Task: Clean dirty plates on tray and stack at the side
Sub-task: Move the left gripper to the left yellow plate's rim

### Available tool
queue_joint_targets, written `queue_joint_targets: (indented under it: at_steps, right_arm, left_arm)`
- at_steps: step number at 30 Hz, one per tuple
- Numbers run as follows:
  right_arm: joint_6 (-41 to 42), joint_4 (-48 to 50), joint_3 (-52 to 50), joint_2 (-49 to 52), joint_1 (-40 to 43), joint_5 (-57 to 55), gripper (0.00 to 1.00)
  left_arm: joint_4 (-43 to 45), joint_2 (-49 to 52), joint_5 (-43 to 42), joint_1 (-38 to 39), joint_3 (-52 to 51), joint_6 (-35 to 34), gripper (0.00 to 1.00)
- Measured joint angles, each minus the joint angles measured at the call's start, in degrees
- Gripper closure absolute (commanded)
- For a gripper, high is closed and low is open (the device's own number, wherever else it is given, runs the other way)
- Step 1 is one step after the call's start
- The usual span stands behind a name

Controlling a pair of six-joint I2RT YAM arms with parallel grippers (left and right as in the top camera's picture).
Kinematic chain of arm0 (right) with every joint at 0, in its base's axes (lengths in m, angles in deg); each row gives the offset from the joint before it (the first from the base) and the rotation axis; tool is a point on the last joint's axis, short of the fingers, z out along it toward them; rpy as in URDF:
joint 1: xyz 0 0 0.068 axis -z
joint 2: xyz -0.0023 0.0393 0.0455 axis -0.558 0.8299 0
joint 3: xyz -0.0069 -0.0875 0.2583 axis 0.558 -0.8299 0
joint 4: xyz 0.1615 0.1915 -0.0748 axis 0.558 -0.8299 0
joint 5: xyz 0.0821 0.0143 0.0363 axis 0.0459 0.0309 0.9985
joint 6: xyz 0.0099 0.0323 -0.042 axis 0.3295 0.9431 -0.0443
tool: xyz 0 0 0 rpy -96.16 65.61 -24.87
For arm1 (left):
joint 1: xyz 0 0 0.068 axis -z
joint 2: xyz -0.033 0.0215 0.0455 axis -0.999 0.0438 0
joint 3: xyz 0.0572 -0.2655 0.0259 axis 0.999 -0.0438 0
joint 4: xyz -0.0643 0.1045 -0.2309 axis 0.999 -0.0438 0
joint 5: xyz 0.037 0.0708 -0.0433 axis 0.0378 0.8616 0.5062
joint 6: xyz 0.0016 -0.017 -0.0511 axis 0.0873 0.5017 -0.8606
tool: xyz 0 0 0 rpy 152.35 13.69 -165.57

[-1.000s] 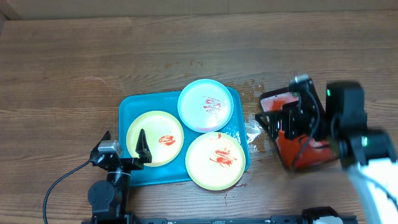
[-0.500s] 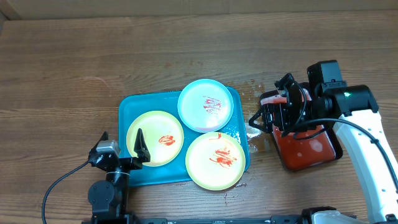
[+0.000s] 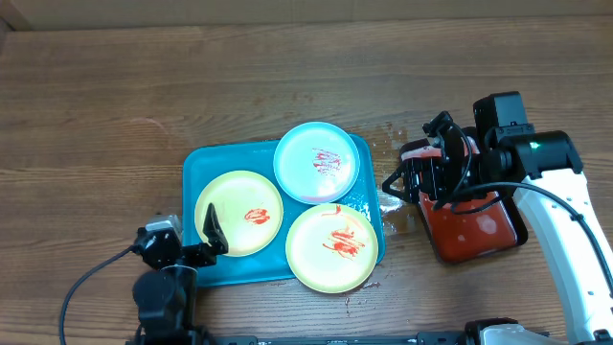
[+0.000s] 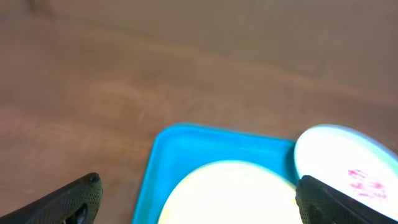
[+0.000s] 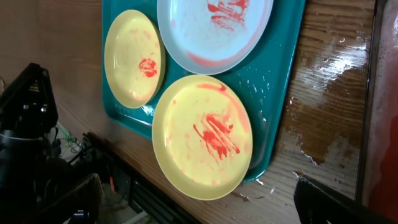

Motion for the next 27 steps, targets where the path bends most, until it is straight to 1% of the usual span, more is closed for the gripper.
queue_joint_targets:
  at_steps: [5, 10, 14, 16, 20, 27]
  right_arm:
    - [0.0, 0.5, 0.02, 0.0, 0.0, 0.07, 0.0]
    - [0.0, 0.48, 0.04, 0.0, 0.02, 0.11, 0.0]
    - [0.0, -0.63, 0.09, 0.0, 0.0, 0.2, 0.0]
    - [0.02, -0.96, 0.09, 0.0, 0.02, 0.17, 0.0]
    - [0.02, -1.46, 0.09, 0.0, 0.0, 0.2, 0.0]
    - [0.02, -2.19, 0.09, 0.0, 0.02, 0.2, 0.0]
  left_arm:
    - [-6.05, 11.8, 3.45, 0.0, 11.98, -0.04, 0.0]
    - [-16.83, 32.35, 5.84, 0.0, 29.46, -0.04, 0.0]
    - [-26.47, 48.83, 6.51, 0.0, 40.13, -0.46, 0.0]
    - [-30.56, 56.5, 5.57, 0.0, 44.35, -1.31, 0.0]
    - [-32.94, 67.49, 3.19, 0.0, 47.74, -1.77, 0.0]
    - [-32.06, 79.76, 1.81, 0.0, 47.84, -1.97, 0.0]
